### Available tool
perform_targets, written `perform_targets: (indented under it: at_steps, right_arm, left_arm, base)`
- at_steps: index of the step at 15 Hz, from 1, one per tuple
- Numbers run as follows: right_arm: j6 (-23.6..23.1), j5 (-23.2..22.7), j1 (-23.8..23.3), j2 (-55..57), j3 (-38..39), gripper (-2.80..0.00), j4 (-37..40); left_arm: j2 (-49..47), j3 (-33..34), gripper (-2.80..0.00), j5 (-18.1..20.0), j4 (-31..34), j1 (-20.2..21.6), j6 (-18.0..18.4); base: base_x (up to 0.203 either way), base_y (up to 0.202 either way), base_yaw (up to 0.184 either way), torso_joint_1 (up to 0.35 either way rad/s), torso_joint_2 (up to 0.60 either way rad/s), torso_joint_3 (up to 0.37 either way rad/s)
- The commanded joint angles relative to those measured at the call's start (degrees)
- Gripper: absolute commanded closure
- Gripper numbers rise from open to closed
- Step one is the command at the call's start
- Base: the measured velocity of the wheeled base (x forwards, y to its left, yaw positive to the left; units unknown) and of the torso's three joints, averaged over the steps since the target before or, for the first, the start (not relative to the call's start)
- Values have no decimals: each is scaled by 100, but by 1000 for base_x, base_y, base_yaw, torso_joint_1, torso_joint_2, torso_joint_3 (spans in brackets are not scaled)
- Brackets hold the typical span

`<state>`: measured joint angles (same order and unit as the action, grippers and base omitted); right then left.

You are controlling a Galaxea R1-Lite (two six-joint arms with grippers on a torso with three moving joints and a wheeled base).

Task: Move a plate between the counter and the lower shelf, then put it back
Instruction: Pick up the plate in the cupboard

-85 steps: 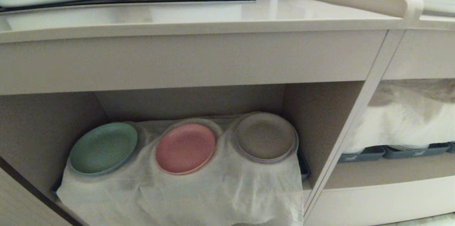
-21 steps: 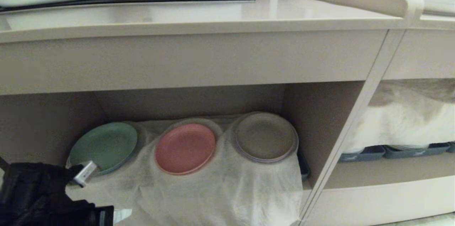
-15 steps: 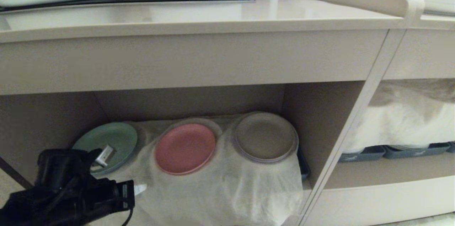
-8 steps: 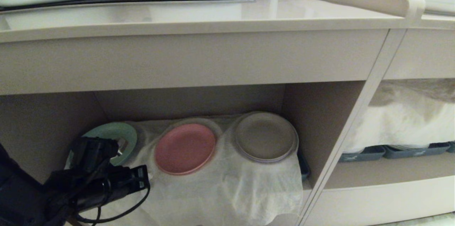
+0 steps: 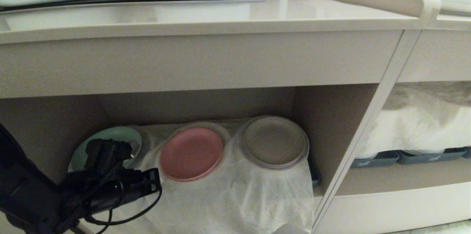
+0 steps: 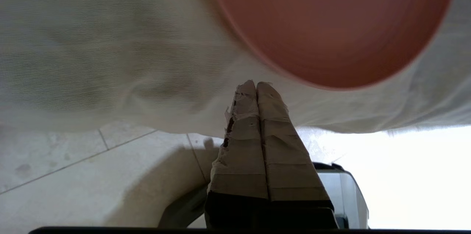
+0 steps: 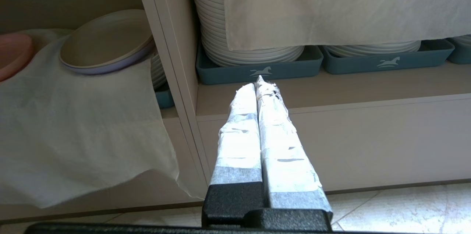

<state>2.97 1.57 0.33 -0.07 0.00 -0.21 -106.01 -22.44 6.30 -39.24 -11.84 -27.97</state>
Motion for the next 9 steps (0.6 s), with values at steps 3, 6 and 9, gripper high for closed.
perform_targets:
  at_steps: [3, 6, 9]
  right_arm:
    - [1, 1, 2, 7, 0, 0, -5]
    - [1, 1, 2, 7, 0, 0, 3]
    - [1, 1, 2, 7, 0, 0, -5]
  left_arm:
    - [47, -84, -280, 3, -35, -118, -25]
    - [54, -85, -280, -199, -25, -124, -25]
    - [37, -215, -280, -252, 9, -125, -24]
  base:
    - [0, 0, 0, 0, 0, 0]
    - [0, 0, 0, 0, 0, 0]
    - [0, 0, 0, 0, 0, 0]
